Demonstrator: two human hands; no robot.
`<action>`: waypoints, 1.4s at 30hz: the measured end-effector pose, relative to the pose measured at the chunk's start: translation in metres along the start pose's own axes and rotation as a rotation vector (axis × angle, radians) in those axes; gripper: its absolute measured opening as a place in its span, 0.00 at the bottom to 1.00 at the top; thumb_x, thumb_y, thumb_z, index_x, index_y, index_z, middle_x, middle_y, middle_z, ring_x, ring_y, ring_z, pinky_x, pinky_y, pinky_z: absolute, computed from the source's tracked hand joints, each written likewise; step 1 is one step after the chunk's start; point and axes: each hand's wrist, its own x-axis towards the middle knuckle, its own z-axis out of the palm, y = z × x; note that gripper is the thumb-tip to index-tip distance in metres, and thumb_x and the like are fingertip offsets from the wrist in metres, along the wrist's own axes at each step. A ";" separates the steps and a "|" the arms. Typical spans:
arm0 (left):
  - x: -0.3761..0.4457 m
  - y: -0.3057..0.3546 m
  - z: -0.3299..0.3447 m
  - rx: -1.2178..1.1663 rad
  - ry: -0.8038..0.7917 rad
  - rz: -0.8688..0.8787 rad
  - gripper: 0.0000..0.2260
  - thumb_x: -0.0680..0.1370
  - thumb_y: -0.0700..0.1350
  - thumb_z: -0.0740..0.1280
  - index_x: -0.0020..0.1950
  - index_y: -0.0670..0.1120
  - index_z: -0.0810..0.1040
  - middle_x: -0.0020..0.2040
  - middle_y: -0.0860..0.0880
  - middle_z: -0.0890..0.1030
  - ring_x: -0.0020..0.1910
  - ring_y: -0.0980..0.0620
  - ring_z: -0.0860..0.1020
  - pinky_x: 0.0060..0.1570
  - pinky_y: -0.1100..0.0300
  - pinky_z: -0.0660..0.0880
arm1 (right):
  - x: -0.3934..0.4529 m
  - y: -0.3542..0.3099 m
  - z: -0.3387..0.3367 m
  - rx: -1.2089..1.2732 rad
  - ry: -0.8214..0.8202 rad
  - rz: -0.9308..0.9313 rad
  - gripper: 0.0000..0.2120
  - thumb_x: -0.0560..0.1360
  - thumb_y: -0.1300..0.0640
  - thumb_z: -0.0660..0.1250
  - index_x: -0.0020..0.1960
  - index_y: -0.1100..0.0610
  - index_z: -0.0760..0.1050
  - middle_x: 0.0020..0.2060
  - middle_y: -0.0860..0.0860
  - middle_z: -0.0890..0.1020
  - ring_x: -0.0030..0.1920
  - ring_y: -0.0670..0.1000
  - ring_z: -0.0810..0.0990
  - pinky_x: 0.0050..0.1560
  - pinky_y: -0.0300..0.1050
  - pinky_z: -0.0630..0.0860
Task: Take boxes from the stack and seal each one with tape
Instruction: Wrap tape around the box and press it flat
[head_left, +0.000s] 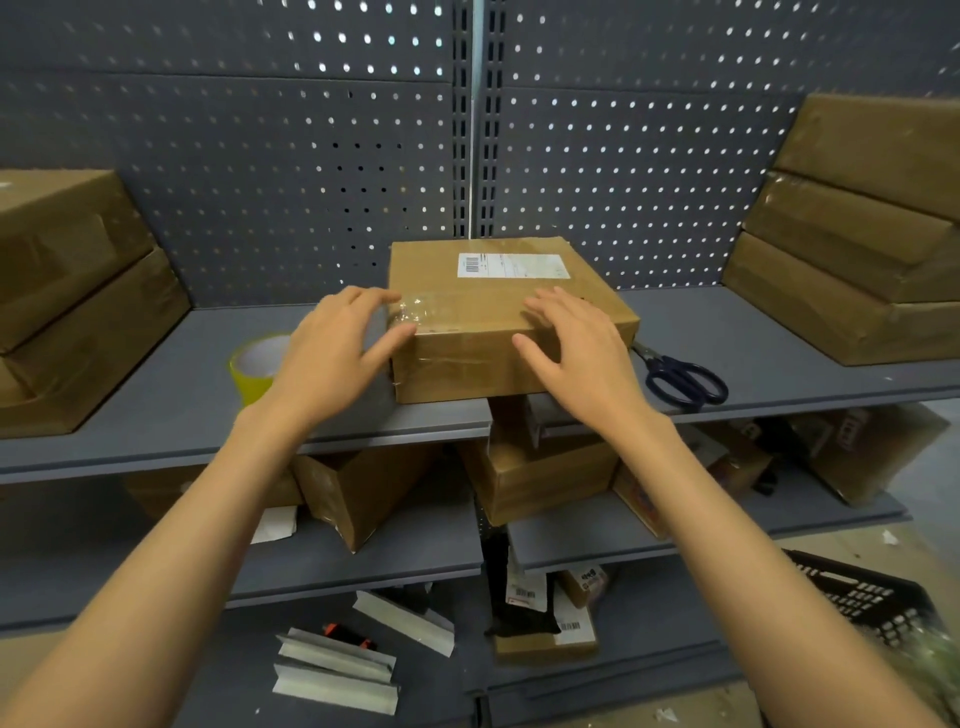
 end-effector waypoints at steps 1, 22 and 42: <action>-0.002 0.001 -0.002 -0.002 0.001 -0.008 0.22 0.79 0.56 0.61 0.69 0.46 0.71 0.66 0.44 0.74 0.64 0.45 0.71 0.60 0.52 0.68 | 0.001 0.001 0.002 0.001 0.029 0.017 0.21 0.80 0.49 0.61 0.70 0.55 0.69 0.70 0.51 0.70 0.74 0.50 0.62 0.73 0.48 0.53; 0.004 0.024 0.033 -1.146 0.052 -0.603 0.42 0.67 0.64 0.71 0.75 0.47 0.63 0.68 0.49 0.73 0.66 0.49 0.72 0.68 0.49 0.68 | 0.004 0.038 -0.016 1.051 0.211 0.850 0.24 0.75 0.45 0.67 0.66 0.55 0.70 0.58 0.48 0.76 0.56 0.47 0.76 0.55 0.45 0.74; -0.008 0.088 0.003 -1.584 0.093 -0.464 0.67 0.51 0.66 0.78 0.75 0.62 0.34 0.78 0.53 0.56 0.72 0.50 0.65 0.66 0.35 0.62 | 0.012 -0.048 -0.018 1.954 0.173 0.483 0.39 0.64 0.50 0.76 0.71 0.56 0.66 0.64 0.55 0.78 0.63 0.54 0.77 0.65 0.56 0.73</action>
